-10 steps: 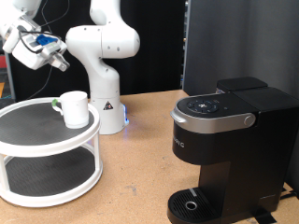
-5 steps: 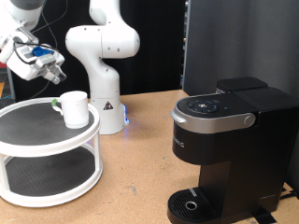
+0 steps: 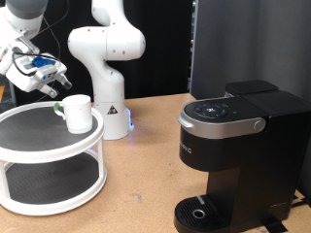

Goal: Make a cup of coffee with the keurig machine

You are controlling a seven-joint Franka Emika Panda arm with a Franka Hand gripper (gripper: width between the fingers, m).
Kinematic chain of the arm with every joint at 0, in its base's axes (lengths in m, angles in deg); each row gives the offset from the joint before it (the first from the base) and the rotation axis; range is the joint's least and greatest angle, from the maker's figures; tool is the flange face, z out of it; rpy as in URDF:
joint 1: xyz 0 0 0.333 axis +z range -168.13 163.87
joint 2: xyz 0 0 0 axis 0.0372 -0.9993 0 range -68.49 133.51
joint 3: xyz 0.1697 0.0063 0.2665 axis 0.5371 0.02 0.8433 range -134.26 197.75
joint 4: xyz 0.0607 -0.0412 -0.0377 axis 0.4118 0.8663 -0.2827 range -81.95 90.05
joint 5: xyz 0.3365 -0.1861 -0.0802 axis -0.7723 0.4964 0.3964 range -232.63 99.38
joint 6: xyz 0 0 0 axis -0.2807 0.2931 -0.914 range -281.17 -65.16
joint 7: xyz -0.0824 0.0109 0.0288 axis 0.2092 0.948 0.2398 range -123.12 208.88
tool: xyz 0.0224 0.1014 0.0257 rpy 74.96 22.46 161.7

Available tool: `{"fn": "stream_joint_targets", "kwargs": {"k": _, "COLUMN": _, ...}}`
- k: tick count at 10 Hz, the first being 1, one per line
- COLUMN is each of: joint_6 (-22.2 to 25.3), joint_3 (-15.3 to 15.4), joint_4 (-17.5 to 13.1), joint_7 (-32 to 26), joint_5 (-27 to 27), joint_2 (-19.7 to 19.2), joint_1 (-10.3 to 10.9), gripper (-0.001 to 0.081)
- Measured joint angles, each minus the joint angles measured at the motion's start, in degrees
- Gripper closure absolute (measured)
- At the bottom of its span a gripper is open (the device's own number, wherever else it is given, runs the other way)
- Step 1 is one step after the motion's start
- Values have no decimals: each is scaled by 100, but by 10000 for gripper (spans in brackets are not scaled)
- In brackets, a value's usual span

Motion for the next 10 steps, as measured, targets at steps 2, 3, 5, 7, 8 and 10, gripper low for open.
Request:
{"fn": "stream_joint_targets", "kwargs": {"k": 2, "joint_6": 111, "joint_3": 0, "joint_4": -48, "joint_7": -2, "joint_5": -125, "joint_2": 8, "joint_1": 13, "gripper": 50}}
{"fn": "stream_joint_targets", "kwargs": {"k": 3, "joint_6": 63, "joint_3": 0, "joint_4": -44, "joint_7": -5, "joint_5": -148, "joint_2": 11, "joint_1": 14, "gripper": 14}}
{"fn": "stream_joint_targets", "kwargs": {"k": 5, "joint_6": -373, "joint_3": -4, "joint_4": 61, "joint_7": -122, "joint_5": -235, "joint_2": -3, "joint_1": 64, "gripper": 1}}
{"fn": "stream_joint_targets", "kwargs": {"k": 7, "joint_6": -794, "joint_3": -76, "joint_4": 163, "joint_7": -173, "joint_5": -337, "joint_2": -116, "joint_1": 267, "gripper": -2}}
{"fn": "stream_joint_targets", "kwargs": {"k": 8, "joint_6": -858, "joint_3": -141, "joint_4": 165, "joint_7": -180, "joint_5": -384, "joint_2": -206, "joint_1": 404, "gripper": -2}}
{"fn": "stream_joint_targets", "kwargs": {"k": 10, "joint_6": -878, "joint_3": -241, "joint_4": 163, "joint_7": -233, "joint_5": -406, "joint_2": -346, "joint_1": 593, "gripper": -2}}
